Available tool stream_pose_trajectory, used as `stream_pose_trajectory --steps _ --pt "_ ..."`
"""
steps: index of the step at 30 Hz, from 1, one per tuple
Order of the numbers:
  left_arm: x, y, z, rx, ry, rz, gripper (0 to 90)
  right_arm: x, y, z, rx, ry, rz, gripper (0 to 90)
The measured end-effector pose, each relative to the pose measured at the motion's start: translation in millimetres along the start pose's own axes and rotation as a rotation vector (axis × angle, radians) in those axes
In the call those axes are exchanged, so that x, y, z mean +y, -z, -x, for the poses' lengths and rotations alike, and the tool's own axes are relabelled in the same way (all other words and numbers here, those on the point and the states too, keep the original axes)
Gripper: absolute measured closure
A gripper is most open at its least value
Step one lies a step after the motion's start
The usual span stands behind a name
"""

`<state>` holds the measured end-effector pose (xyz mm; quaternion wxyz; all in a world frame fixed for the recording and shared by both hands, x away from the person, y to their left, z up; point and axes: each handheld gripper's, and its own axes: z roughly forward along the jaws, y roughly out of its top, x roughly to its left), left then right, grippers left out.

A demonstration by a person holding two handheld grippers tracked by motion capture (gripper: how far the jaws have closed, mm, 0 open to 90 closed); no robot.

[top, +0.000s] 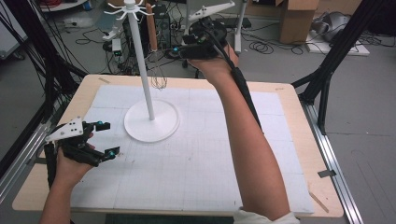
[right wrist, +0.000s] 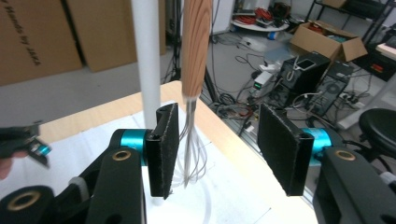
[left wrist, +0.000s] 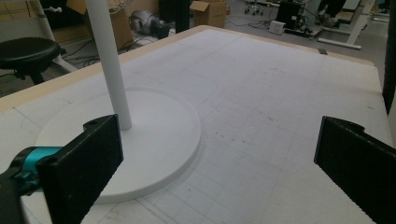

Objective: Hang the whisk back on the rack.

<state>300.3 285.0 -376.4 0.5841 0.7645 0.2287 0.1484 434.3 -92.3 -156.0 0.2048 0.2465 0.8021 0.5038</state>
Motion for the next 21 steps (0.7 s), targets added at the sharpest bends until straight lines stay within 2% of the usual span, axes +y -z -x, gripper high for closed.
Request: stream_pose_trajectory --steps 8,21 --pt "-0.1 -2.5 0.7 -0.004 0.008 0.001 1.8 -43.4 39.4 7.0 0.034 -0.031 0.060 40.8" --pt "0.0 -4.7 -0.3 -0.012 0.015 0.003 1.8 -113.2 89.9 11.9 0.019 -0.059 0.097 34.0"
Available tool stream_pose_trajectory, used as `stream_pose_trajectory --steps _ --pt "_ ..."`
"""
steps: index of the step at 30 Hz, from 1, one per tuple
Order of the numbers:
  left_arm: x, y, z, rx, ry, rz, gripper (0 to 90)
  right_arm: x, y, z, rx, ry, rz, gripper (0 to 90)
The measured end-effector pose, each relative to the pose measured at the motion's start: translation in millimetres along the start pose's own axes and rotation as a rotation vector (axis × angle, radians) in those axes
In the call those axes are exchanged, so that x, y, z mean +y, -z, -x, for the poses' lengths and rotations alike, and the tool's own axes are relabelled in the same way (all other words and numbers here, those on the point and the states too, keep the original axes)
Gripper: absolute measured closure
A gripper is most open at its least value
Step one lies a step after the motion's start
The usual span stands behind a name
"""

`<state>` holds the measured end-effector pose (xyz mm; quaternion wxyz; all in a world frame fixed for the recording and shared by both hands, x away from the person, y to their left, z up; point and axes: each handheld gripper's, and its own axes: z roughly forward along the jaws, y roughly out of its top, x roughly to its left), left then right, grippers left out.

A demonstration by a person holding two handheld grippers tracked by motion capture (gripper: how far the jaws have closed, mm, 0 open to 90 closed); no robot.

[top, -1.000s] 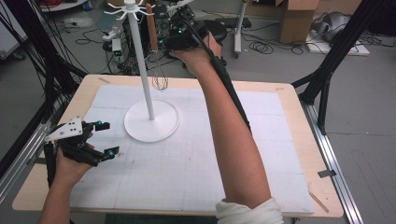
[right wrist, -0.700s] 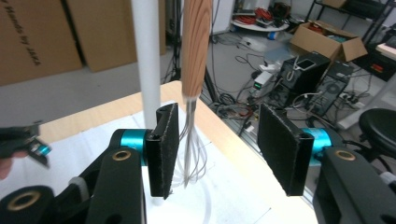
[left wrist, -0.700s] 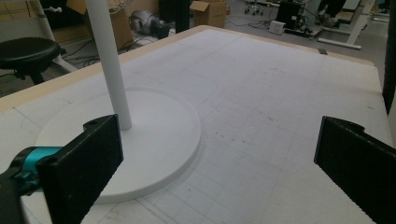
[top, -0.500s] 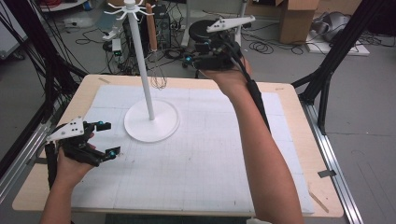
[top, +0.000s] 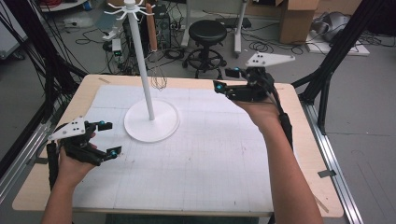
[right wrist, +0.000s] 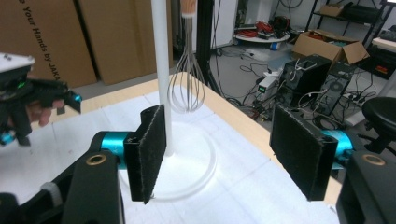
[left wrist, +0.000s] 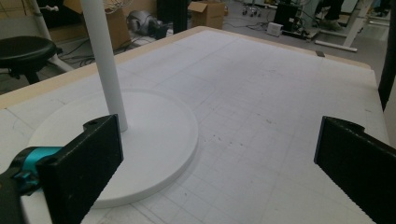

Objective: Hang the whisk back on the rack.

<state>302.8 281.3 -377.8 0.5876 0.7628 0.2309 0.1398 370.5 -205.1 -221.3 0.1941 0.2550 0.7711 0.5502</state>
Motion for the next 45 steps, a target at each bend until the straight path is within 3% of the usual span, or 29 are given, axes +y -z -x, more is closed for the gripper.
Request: stream_pose_trajectory --steps 5,11,15,31,45 --pt "0.0 -1.3 0.6 -0.007 0.004 0.003 1.8 -28.3 13.4 1.1 -0.008 -0.032 0.002 30.3" --pt "0.0 -1.6 1.0 -0.008 0.003 0.001 1.8 -60.4 21.9 -7.8 -0.010 -0.022 -0.006 25.9" --pt "-0.2 -1.8 1.4 -0.012 0.007 0.002 1.8 -84.7 28.5 -11.4 -0.001 -0.050 0.016 24.2" --pt "-1.0 -3.1 2.9 -0.026 0.013 0.004 1.8 -158.0 35.5 -19.9 0.014 -0.112 0.026 16.2" --pt "-1.9 -7.2 3.3 -0.046 0.020 0.011 1.8 -174.3 29.4 -17.3 0.008 -0.106 -0.048 14.2"
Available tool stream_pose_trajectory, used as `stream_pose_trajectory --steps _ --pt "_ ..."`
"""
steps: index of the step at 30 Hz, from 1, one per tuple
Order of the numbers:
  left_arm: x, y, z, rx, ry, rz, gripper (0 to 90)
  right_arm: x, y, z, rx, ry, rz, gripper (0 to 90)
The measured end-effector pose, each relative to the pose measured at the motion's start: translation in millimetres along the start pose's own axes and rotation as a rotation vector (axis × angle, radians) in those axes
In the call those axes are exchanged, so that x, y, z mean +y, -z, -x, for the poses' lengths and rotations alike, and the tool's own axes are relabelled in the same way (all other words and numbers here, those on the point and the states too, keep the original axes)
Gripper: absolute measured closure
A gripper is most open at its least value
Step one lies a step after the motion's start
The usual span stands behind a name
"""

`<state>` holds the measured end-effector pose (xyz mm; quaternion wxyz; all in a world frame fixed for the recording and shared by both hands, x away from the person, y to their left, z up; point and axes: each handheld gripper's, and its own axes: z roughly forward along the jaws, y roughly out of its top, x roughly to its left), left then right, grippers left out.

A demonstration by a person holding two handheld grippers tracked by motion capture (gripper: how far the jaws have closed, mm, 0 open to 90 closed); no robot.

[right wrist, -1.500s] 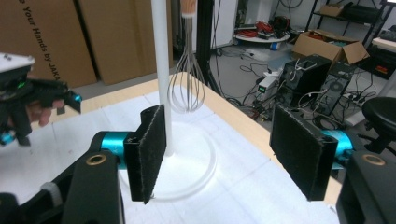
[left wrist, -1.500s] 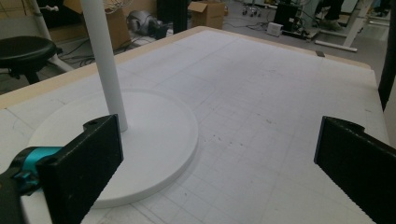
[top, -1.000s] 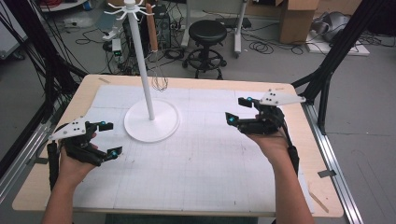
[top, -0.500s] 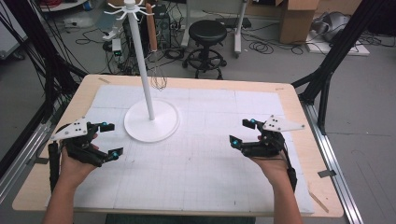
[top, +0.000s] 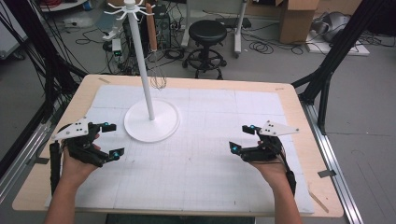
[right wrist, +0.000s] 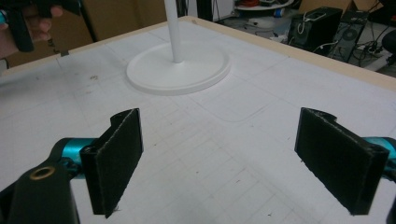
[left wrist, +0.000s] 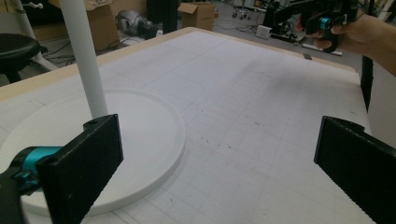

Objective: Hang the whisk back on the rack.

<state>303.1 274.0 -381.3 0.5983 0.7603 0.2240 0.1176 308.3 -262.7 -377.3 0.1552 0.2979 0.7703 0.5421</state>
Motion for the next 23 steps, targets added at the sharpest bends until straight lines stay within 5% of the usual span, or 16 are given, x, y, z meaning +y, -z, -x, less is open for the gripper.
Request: stream_pose_trajectory --steps 23 --pt "-0.8 -1.5 2.3 -0.002 -0.003 -0.019 1.8 2.1 -0.3 0.6 -0.003 0.000 -0.004 14.2"
